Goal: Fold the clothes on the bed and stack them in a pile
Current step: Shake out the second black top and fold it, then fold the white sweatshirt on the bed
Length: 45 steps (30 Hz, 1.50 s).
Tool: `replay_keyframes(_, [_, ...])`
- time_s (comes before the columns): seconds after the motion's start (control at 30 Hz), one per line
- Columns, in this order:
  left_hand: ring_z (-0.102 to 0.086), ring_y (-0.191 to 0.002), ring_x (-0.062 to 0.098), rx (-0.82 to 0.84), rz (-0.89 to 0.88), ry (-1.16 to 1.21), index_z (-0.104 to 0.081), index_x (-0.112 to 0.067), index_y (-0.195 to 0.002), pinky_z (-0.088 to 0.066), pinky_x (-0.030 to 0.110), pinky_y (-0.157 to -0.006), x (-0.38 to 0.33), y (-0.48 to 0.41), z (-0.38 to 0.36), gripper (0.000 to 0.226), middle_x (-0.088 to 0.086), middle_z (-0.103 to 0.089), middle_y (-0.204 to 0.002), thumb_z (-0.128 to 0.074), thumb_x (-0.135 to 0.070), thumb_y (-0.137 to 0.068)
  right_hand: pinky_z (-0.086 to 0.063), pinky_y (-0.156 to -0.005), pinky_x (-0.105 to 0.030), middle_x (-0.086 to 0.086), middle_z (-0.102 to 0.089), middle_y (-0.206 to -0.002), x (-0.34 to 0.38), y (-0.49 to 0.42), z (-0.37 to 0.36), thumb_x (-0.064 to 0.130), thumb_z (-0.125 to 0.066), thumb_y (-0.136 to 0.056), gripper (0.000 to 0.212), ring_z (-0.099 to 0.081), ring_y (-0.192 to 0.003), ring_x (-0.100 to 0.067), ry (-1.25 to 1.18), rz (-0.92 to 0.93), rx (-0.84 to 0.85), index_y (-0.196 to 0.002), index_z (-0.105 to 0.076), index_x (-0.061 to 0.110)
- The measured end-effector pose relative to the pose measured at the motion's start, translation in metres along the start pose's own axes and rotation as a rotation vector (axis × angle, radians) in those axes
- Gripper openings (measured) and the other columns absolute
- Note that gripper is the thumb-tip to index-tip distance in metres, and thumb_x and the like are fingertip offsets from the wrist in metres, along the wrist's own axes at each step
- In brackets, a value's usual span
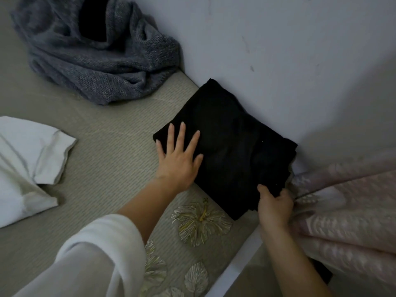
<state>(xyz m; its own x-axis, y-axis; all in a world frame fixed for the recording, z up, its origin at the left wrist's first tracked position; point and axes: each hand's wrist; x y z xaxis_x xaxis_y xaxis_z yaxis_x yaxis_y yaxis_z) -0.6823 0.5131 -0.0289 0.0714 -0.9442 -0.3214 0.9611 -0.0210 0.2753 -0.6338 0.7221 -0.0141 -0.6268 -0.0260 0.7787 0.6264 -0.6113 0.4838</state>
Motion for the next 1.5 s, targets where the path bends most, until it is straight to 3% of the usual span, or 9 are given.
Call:
replay_keyframes(0.13, [0.024, -0.143, 0.019, -0.022, -0.024, 0.168, -0.006, -0.034, -0.152, 0.01, 0.049, -0.114, 0.006, 0.001, 0.014, 0.058, -0.001, 0.013, -0.16, -0.028, -0.046, -0.1, -0.046, -0.094, -0.039, -0.02, -0.053, -0.128, 0.003, 0.002, -0.006, 0.01, -0.069, -0.083, 0.055, -0.053, -0.114, -0.033, 0.24, 0.099, -0.106, -0.13, -0.044, -0.002])
replay_keyframes(0.27, [0.012, -0.146, 0.016, -0.224, 0.002, 0.297, -0.014, -0.028, -0.152, 0.002, 0.037, -0.115, 0.038, 0.043, 0.025, 0.056, 0.0, 0.001, -0.161, -0.033, -0.037, -0.1, -0.028, -0.106, -0.05, -0.022, -0.035, -0.14, 0.008, 0.037, -0.011, 0.013, -0.074, -0.073, 0.073, -0.033, -0.129, -0.037, 0.534, 0.487, -0.236, -0.135, -0.037, 0.004])
replay_keyframes(0.67, [-0.007, -0.147, 0.023, -0.279, 0.514, 0.327, -0.032, -0.014, -0.147, -0.015, 0.041, -0.116, 0.213, 0.247, 0.014, 0.056, 0.009, -0.014, -0.159, -0.048, -0.011, -0.093, -0.028, -0.093, -0.039, -0.007, -0.042, -0.132, -0.06, 0.22, -0.164, 0.019, -0.062, -0.074, 0.053, -0.032, -0.12, -0.021, 0.845, 0.996, 0.783, -0.126, -0.05, 0.012])
replay_keyframes(0.97, [-0.005, -0.147, 0.021, -0.214, 0.809, 0.33, -0.02, -0.019, -0.151, -0.014, 0.043, -0.118, 0.309, 0.322, 0.0, 0.055, 0.003, -0.008, -0.16, -0.039, -0.023, -0.1, -0.023, -0.097, -0.039, -0.008, -0.033, -0.143, -0.06, 0.279, -0.267, 0.024, -0.058, -0.084, 0.061, -0.03, -0.127, -0.025, 1.053, 1.486, 0.934, -0.139, -0.035, 0.013])
replay_keyframes(1.07, [-0.028, -0.137, 0.025, -0.216, 0.811, 0.295, -0.015, -0.017, -0.152, -0.03, 0.04, -0.109, 0.328, 0.314, 0.009, 0.058, 0.006, -0.031, -0.152, -0.039, -0.024, -0.099, -0.022, -0.102, -0.041, -0.01, -0.025, -0.148, -0.045, 0.296, -0.307, 0.03, -0.061, -0.083, 0.075, -0.026, -0.132, -0.026, 1.096, 1.618, 0.888, -0.146, -0.024, 0.014])
replay_keyframes(1.17, [-0.048, -0.107, 0.025, -0.199, 0.795, 0.223, 0.0, -0.025, -0.153, -0.042, 0.038, -0.083, 0.341, 0.304, 0.026, 0.067, 0.004, -0.053, -0.125, -0.038, -0.028, -0.098, -0.029, -0.103, -0.045, -0.011, -0.018, -0.15, -0.038, 0.309, -0.342, 0.039, -0.064, -0.084, 0.091, -0.027, -0.131, -0.029, 1.288, 1.484, 0.9, -0.152, -0.005, 0.021])
replay_keyframes(1.3, [-0.047, -0.071, 0.023, -0.154, 0.762, 0.243, 0.017, -0.035, -0.148, -0.037, 0.035, -0.062, 0.356, 0.299, 0.041, 0.077, 0.006, -0.058, -0.092, -0.04, -0.029, -0.097, -0.043, -0.085, -0.038, -0.012, -0.045, -0.122, -0.042, 0.324, -0.355, 0.019, -0.046, -0.096, 0.047, -0.049, -0.109, -0.032, 1.355, 1.498, 1.071, -0.142, -0.039, 0.023])
replay_keyframes(1.4, [-0.049, -0.104, 0.029, -0.117, 0.733, 0.208, 0.02, -0.033, -0.148, -0.043, 0.04, -0.079, 0.367, 0.301, 0.048, 0.093, 0.01, -0.049, -0.121, -0.052, -0.024, -0.089, -0.045, -0.083, -0.037, -0.014, -0.056, -0.11, -0.044, 0.336, -0.339, 0.019, -0.045, -0.098, 0.029, -0.056, -0.103, -0.031, 1.276, 1.348, 1.367, -0.121, -0.063, 0.019])
replay_keyframes(1.5, [0.014, -0.144, 0.028, -0.197, 0.685, -0.077, 0.016, -0.033, -0.149, -0.004, 0.046, -0.115, 0.376, 0.303, 0.047, 0.094, 0.011, 0.012, -0.157, -0.052, -0.015, -0.086, -0.048, -0.084, -0.037, -0.009, -0.067, -0.105, -0.045, 0.343, -0.308, 0.017, -0.055, -0.094, 0.02, -0.061, -0.102, -0.025, 1.366, 1.205, 1.685, -0.104, -0.071, 0.014])
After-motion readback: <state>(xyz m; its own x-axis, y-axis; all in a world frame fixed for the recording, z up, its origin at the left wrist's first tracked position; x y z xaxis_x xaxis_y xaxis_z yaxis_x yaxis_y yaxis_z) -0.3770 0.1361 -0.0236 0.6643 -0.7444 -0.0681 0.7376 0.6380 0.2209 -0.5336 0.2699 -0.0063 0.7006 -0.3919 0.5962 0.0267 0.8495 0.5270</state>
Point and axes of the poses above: each hand's wrist, its own y-axis away from the middle knuckle, its own z-axis out of the back of the hand, x = y × z
